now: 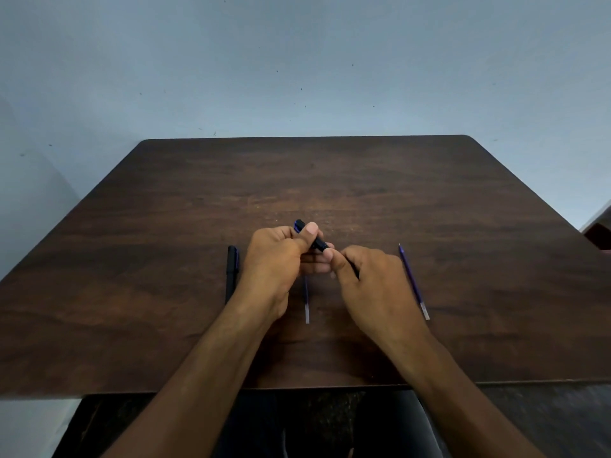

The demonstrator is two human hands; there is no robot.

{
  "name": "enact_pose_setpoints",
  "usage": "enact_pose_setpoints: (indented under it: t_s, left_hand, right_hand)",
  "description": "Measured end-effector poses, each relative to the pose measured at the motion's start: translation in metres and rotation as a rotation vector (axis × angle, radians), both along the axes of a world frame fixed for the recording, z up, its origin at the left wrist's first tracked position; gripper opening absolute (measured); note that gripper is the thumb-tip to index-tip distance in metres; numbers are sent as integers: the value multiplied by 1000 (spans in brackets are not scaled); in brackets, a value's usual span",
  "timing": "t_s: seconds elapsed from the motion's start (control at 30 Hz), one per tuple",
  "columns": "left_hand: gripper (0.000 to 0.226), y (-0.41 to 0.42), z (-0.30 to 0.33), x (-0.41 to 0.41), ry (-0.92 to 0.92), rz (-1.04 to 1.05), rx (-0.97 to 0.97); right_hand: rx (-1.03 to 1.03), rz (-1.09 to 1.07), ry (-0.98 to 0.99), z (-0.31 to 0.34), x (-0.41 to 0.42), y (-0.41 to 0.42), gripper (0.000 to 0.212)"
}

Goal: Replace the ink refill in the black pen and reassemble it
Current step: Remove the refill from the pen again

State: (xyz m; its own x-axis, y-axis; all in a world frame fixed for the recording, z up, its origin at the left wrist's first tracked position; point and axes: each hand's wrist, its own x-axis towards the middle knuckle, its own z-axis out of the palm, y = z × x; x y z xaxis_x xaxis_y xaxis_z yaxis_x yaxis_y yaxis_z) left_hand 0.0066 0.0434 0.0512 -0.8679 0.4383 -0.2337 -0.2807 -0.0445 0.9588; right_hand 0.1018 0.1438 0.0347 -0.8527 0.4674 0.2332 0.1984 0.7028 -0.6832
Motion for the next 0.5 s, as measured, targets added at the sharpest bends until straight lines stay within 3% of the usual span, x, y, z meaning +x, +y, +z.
enact_pose_setpoints:
  t_s: [0.13, 0.3, 0.4, 0.5]
  left_hand:
    - [21, -2, 4, -2, -17, -45, 66]
    - [21, -7, 3, -3, -1, -63, 96]
    - [20, -9, 2, -4, -48, -56, 121]
    - [20, -8, 2, -3, -80, -54, 125]
  right_hand:
    - [-12, 8, 161, -1, 0, 3, 43]
    - [-220, 58, 183, -1, -1, 9, 46]
    - [-51, 72, 175, -2, 0, 7, 40]
    - [-11, 84, 165, 0, -1, 7, 37]
